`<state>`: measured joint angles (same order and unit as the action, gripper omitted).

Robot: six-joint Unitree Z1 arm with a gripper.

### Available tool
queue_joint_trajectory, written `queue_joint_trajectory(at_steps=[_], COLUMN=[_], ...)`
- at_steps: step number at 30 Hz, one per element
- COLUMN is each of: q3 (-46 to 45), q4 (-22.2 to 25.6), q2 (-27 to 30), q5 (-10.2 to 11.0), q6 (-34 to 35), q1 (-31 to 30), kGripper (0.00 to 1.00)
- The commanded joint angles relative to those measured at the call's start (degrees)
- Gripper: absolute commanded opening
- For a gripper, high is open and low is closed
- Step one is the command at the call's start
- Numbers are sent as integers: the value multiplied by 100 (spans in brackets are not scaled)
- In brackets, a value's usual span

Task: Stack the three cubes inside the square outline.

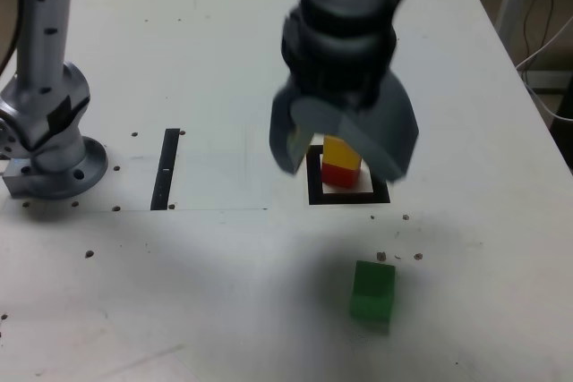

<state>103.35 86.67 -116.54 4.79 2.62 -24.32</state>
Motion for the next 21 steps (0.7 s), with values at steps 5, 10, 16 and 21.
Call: queue_joint_trajectory(at_steps=[5,10,16,21], q3=[200,438,650,774], q4=[37,32,-19,-52], q2=[-232,-370,-675,-957], q5=[-184,-291,-520,-617], q6=[421,809,1119,1155], q1=[-389,-759,-967,-971], kGripper=[99,99,99,99])
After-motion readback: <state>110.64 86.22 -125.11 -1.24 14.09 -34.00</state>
